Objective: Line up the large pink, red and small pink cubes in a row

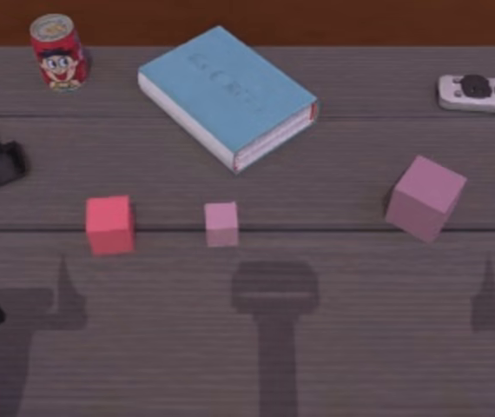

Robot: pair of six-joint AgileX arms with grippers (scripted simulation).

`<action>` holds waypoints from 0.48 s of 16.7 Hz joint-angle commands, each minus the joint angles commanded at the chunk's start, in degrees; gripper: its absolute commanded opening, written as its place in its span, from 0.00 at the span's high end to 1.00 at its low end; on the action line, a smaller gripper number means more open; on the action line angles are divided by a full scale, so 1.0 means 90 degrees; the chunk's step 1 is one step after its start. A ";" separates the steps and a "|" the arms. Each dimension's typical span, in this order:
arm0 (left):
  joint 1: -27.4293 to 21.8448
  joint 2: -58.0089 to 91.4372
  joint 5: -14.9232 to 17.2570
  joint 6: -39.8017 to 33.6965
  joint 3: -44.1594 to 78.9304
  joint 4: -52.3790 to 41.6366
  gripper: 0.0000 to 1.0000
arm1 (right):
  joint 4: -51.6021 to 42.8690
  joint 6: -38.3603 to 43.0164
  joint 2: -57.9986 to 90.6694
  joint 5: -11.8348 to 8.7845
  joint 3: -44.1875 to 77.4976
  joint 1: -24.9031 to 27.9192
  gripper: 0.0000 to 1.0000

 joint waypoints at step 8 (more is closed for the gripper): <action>-0.0409 0.1368 0.0039 -0.0429 0.1342 -0.0857 0.00 | 0.0000 0.0000 0.0000 0.0000 0.0000 0.0000 0.00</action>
